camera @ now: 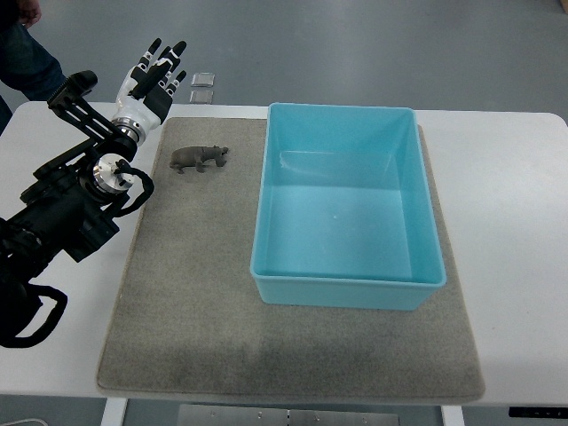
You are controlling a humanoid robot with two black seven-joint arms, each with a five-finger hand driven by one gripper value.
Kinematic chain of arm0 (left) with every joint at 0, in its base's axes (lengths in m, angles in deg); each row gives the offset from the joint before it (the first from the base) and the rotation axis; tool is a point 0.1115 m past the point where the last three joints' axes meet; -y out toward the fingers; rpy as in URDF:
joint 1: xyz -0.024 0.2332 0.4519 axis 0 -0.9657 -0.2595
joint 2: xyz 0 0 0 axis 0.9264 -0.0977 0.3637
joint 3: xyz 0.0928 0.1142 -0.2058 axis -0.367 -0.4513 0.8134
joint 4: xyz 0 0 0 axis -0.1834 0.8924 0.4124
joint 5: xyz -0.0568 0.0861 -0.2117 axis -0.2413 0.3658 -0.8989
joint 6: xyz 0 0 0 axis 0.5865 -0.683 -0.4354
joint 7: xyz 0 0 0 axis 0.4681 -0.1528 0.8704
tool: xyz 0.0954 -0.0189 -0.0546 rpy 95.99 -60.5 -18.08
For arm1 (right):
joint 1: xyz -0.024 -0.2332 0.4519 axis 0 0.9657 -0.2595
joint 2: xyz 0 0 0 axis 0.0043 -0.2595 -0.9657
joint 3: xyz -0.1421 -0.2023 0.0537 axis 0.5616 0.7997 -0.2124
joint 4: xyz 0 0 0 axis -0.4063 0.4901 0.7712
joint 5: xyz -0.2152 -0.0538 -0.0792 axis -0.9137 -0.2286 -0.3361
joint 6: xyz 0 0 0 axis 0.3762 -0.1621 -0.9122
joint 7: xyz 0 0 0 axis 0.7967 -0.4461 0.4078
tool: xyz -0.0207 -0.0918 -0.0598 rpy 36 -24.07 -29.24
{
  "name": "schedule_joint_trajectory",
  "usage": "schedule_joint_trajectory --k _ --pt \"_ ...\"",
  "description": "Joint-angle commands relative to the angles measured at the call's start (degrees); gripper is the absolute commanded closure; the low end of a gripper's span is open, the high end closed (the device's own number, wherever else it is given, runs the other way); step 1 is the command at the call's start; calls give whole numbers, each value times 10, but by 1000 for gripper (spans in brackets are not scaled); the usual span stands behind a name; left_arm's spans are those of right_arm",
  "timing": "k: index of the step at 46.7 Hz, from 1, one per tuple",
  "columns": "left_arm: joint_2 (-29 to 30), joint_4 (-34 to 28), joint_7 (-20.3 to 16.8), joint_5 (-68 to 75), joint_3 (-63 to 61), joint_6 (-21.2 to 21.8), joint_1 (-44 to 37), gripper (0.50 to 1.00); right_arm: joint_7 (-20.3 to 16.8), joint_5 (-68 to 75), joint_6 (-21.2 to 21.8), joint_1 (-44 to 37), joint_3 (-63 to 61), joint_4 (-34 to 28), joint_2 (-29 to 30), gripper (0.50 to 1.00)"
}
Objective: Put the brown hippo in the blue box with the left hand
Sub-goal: 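Raise the left hand and rotate it palm-down above the brown hippo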
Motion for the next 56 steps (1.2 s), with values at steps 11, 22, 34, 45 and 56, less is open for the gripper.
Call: schedule_joint_trajectory --k 11,22,34,45,56 --pt "4 -3 0 0 0 0 2 506 0 0 0 0 0 0 0 564" --pt "4 -5 0 -3 0 8 3 506 0 0 0 0 0 0 0 564" --pt "4 -4 1 -6 1 12 11 506 0 0 0 0 0 0 0 564" --pt "9 1 1 -5 13 3 18 506 0 0 0 0 0 0 0 564" --pt "54 71 1 -2 13 13 28 506 0 0 0 0 0 0 0 564"
